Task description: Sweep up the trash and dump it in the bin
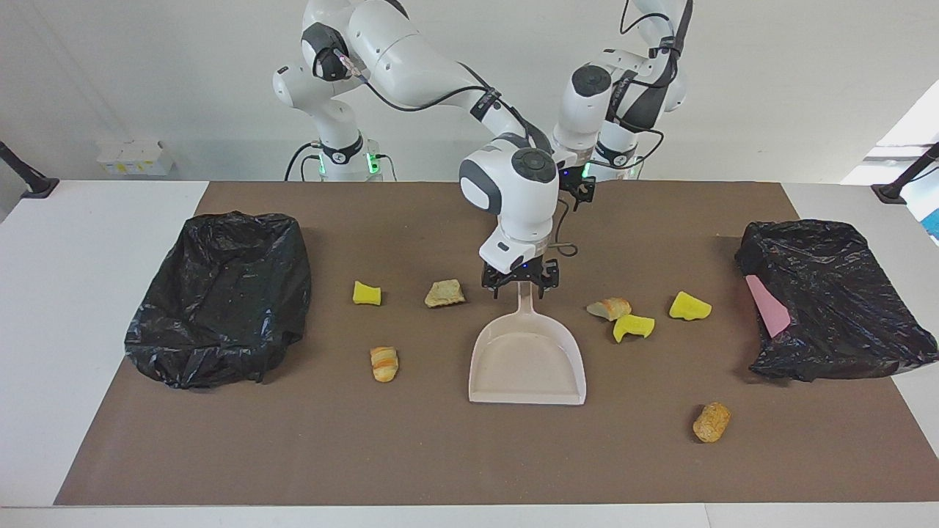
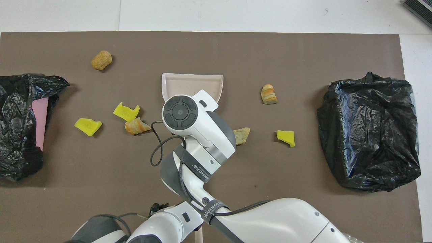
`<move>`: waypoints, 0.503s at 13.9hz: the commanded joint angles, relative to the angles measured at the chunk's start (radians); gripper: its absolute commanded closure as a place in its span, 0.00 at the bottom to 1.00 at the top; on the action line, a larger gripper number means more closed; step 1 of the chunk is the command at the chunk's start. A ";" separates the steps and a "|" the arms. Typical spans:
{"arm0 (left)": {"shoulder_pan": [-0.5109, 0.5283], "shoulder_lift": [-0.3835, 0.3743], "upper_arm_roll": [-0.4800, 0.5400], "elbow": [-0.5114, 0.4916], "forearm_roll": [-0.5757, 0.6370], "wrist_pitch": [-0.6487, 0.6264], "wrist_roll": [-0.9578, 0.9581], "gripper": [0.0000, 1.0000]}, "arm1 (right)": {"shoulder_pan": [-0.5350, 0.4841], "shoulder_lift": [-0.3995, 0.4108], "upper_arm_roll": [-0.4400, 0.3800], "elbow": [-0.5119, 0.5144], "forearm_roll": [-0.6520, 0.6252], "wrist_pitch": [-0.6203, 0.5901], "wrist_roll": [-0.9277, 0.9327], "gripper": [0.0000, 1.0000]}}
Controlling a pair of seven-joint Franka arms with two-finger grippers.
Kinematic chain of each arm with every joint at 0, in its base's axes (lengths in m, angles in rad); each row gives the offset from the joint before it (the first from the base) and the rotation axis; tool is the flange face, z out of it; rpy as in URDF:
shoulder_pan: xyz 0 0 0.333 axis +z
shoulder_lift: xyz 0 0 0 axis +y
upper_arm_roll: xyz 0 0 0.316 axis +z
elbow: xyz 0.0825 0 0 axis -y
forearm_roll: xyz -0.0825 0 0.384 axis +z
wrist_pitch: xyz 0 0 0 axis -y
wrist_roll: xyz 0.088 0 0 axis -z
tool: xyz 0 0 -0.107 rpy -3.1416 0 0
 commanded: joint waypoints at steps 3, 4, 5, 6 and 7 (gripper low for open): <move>-0.094 0.097 -0.029 -0.024 -0.004 0.148 -0.151 0.00 | -0.002 0.000 0.005 -0.017 0.033 -0.010 0.009 0.18; -0.095 0.106 -0.034 -0.024 -0.004 0.157 -0.188 0.00 | -0.002 -0.002 0.005 -0.017 0.033 -0.010 0.009 0.18; -0.100 0.106 -0.041 -0.024 -0.004 0.156 -0.202 0.00 | -0.002 -0.002 0.008 -0.018 0.033 -0.005 0.009 0.19; -0.110 0.106 -0.041 -0.026 -0.004 0.148 -0.207 0.00 | -0.002 -0.009 0.011 -0.032 0.036 -0.005 0.009 0.23; -0.129 0.106 -0.041 -0.027 -0.004 0.144 -0.231 0.00 | -0.002 -0.015 0.011 -0.043 0.037 -0.002 0.009 0.31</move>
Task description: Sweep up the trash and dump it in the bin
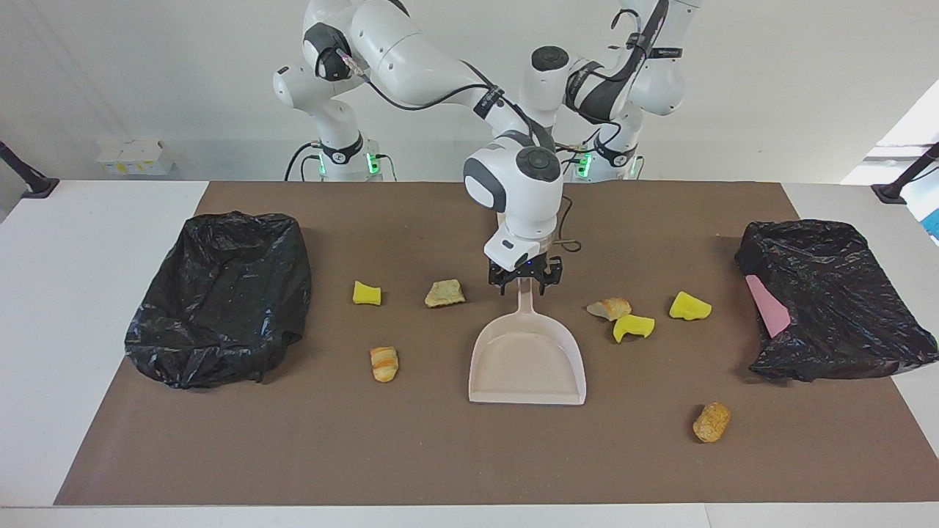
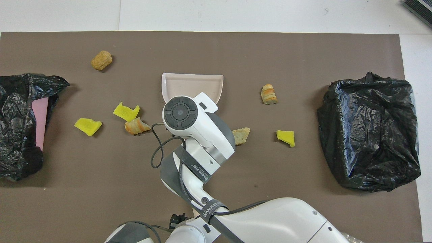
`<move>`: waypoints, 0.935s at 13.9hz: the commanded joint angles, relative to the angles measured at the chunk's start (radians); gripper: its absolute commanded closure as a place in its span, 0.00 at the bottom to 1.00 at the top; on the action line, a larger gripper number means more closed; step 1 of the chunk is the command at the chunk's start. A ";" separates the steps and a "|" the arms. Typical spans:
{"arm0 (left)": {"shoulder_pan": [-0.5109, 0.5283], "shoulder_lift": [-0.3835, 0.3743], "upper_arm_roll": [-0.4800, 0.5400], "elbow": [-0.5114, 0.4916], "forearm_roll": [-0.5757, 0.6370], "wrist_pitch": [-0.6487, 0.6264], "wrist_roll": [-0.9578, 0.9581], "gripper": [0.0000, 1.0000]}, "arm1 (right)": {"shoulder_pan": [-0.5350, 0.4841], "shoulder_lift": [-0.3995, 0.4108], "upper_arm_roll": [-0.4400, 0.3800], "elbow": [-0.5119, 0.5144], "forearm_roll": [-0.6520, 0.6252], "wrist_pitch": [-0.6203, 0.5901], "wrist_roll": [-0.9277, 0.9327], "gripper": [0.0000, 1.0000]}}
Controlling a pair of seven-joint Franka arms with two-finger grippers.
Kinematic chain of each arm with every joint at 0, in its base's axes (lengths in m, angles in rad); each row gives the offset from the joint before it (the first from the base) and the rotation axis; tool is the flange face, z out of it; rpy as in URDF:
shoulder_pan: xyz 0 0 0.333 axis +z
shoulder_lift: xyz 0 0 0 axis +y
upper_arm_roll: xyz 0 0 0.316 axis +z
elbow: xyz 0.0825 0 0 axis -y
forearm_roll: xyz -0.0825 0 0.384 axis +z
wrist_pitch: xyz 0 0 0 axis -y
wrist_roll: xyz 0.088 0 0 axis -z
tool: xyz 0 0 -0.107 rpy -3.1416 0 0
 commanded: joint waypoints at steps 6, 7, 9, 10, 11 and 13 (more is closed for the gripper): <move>-0.074 -0.024 0.008 -0.015 -0.004 -0.057 -0.098 0.50 | -0.006 -0.037 0.013 -0.062 0.047 -0.007 0.008 0.91; -0.073 -0.025 0.008 -0.015 -0.004 -0.067 -0.098 0.78 | -0.012 -0.037 0.013 -0.061 0.046 -0.003 0.005 1.00; -0.064 -0.024 0.009 -0.013 -0.004 -0.074 -0.095 1.00 | -0.021 -0.052 0.011 -0.057 0.044 -0.004 -0.005 1.00; -0.058 -0.022 0.011 -0.012 -0.004 -0.076 -0.087 1.00 | -0.026 -0.069 0.010 -0.057 0.039 -0.006 -0.030 1.00; -0.056 -0.024 0.012 -0.015 -0.004 -0.082 -0.084 1.00 | -0.043 -0.086 0.010 -0.063 0.030 -0.007 -0.070 1.00; -0.021 -0.028 0.012 -0.015 -0.003 -0.111 -0.082 1.00 | -0.055 -0.115 0.007 -0.067 0.026 -0.007 -0.199 1.00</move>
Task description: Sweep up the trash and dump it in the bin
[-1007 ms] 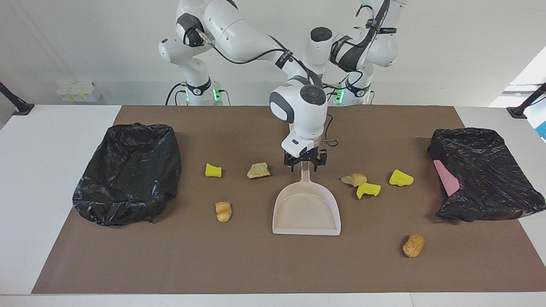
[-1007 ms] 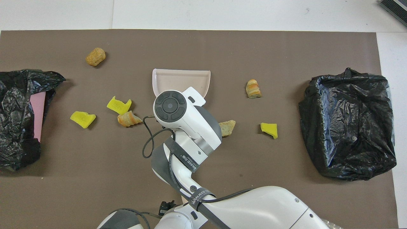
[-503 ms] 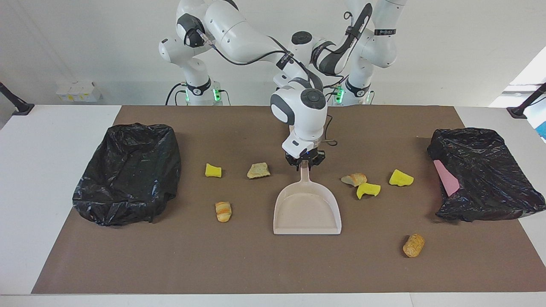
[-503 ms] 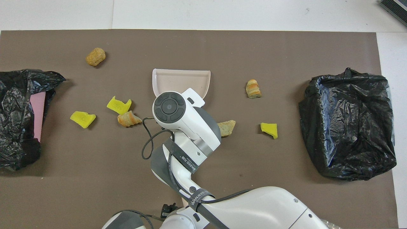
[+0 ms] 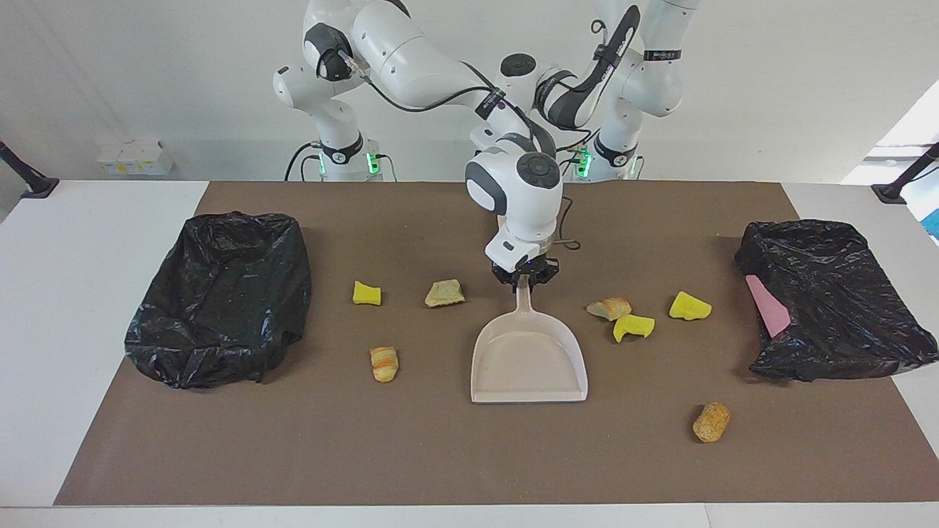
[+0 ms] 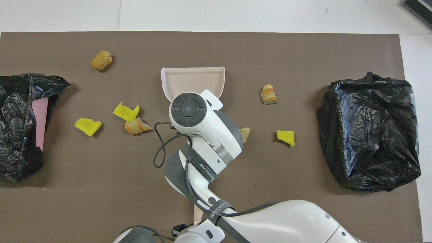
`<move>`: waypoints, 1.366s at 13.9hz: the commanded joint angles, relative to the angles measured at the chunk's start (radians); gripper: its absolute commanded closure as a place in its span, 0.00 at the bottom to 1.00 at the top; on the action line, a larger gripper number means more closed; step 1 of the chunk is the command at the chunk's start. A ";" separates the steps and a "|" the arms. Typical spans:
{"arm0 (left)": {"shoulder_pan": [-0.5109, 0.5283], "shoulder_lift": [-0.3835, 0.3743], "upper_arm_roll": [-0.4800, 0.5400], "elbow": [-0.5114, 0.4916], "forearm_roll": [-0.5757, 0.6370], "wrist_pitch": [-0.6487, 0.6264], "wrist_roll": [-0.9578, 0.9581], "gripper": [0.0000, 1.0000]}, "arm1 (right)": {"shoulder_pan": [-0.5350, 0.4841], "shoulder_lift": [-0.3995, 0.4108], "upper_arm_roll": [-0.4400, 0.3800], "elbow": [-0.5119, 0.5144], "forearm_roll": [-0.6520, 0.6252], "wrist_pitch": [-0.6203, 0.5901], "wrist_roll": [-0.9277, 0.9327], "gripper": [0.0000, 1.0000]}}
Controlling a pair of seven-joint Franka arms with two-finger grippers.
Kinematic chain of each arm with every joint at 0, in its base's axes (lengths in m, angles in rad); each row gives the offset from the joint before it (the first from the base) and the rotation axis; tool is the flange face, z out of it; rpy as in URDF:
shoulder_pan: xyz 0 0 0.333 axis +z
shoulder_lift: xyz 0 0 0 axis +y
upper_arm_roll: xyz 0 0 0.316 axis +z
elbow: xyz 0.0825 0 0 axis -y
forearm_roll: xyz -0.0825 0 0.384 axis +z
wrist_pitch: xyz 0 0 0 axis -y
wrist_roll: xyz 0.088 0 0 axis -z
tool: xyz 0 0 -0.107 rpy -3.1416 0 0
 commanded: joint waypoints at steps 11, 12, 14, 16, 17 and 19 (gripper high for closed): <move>0.482 -0.099 0.013 0.254 0.060 -0.358 0.187 1.00 | -0.170 -0.223 0.007 -0.164 -0.001 -0.118 -1.023 1.00; 0.522 -0.094 0.013 0.271 0.060 -0.373 0.243 1.00 | -0.172 -0.223 0.008 -0.165 -0.001 -0.124 -1.075 1.00; 0.627 -0.056 0.014 0.299 0.060 -0.361 0.335 1.00 | -0.168 -0.243 0.007 -0.200 -0.002 -0.126 -1.138 1.00; 0.747 -0.024 0.014 0.323 0.060 -0.360 0.476 1.00 | -0.178 -0.234 0.007 -0.207 -0.005 -0.121 -1.323 1.00; 0.808 -0.022 0.014 0.322 0.060 -0.356 0.545 1.00 | -0.178 -0.224 0.005 -0.213 -0.013 -0.112 -1.409 1.00; 0.907 -0.016 0.014 0.319 0.060 -0.353 0.642 1.00 | -0.167 -0.187 0.007 -0.217 -0.077 -0.107 -1.461 1.00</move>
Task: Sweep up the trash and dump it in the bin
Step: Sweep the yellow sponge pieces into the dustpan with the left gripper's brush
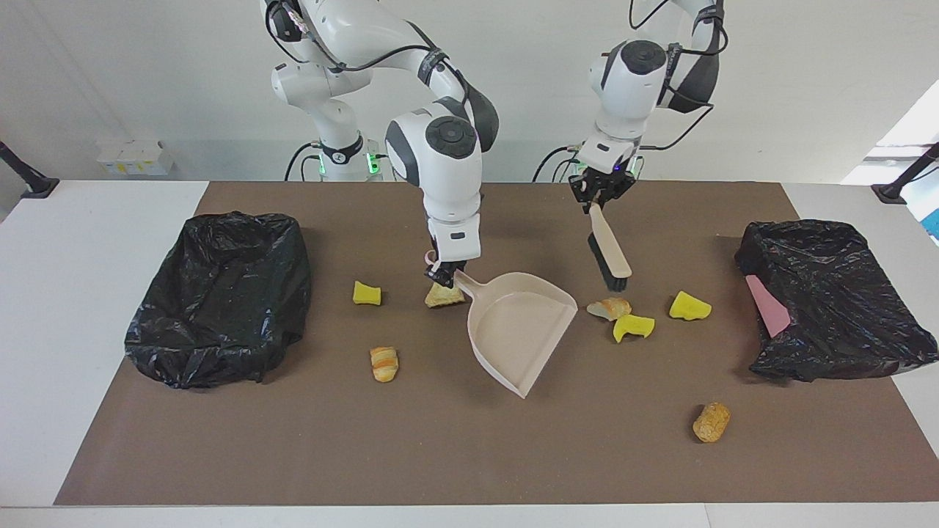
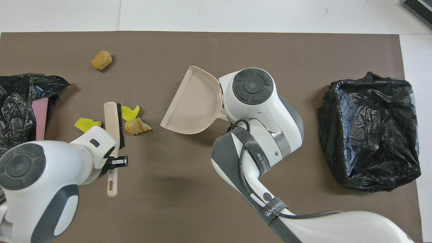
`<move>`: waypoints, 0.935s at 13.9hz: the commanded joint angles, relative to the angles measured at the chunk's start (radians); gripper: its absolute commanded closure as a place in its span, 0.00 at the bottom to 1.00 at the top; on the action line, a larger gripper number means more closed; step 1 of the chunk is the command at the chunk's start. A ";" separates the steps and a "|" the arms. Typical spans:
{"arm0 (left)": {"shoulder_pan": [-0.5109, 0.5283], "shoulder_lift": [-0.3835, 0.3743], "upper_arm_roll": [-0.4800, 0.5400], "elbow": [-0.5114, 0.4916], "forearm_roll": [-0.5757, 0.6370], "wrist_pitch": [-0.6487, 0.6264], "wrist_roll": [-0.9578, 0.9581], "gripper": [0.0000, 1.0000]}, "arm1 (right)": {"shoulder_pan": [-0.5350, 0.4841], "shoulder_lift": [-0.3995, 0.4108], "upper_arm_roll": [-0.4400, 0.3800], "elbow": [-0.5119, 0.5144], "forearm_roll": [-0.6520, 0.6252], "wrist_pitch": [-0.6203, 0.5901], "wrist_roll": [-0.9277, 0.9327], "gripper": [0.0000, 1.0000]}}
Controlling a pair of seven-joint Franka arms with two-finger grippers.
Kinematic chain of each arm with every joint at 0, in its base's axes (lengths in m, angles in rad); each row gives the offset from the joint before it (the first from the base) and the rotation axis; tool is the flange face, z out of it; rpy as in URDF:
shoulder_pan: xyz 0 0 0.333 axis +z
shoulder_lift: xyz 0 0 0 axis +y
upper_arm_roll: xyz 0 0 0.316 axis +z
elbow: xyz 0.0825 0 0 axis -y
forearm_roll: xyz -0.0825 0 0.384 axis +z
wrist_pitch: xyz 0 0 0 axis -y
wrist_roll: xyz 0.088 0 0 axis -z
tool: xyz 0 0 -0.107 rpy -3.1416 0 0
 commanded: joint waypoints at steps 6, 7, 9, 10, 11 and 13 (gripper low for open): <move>0.312 0.059 -0.015 -0.075 0.050 0.053 0.136 1.00 | 0.011 0.048 0.010 -0.028 -0.100 0.021 -0.155 1.00; 0.319 0.077 -0.014 -0.103 0.053 0.091 0.137 1.00 | 0.015 0.053 0.013 -0.028 -0.123 0.021 -0.158 1.00; 0.313 0.105 -0.015 -0.109 0.053 0.117 0.136 1.00 | 0.040 0.054 0.013 -0.036 -0.131 0.016 -0.157 1.00; 0.302 0.105 -0.017 -0.109 0.053 0.119 0.136 1.00 | 0.040 0.051 0.013 -0.048 -0.131 0.019 -0.157 1.00; 0.297 0.111 -0.020 -0.108 0.053 0.125 0.136 1.00 | 0.043 0.050 0.013 -0.050 -0.131 0.019 -0.157 1.00; 0.233 0.139 -0.021 -0.098 0.050 0.146 0.117 1.00 | 0.043 0.042 0.013 -0.068 -0.133 0.021 -0.157 1.00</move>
